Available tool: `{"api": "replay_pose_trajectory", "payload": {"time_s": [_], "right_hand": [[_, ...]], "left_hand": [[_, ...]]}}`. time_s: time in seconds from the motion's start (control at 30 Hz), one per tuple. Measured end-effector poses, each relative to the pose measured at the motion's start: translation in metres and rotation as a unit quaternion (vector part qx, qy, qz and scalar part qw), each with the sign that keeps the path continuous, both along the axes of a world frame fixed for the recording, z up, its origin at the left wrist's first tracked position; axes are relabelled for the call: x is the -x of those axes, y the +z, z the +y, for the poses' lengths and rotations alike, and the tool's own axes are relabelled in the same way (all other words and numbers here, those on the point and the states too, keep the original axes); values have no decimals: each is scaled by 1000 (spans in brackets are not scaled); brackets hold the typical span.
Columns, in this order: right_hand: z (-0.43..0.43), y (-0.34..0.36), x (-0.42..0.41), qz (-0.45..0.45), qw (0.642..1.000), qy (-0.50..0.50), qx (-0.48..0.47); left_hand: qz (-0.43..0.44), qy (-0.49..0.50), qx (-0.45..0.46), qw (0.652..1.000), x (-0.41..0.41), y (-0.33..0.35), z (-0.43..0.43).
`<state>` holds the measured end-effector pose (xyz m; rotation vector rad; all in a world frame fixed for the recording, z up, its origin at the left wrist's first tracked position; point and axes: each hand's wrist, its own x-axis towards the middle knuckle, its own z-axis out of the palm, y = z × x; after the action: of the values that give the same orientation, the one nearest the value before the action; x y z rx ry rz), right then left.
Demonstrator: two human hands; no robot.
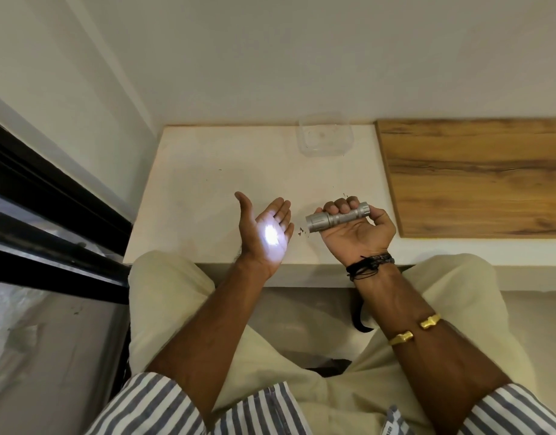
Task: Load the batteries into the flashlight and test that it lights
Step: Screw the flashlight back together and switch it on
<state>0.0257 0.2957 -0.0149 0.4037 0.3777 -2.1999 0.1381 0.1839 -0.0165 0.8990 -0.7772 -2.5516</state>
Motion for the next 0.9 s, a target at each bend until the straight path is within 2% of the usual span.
{"api": "replay_pose_trajectory", "payload": {"time_s": [0.9], "right_hand": [[3,0,-1,6,1000,14,14]], "left_hand": [[-14,0,53,998,-3,3,0]]}}
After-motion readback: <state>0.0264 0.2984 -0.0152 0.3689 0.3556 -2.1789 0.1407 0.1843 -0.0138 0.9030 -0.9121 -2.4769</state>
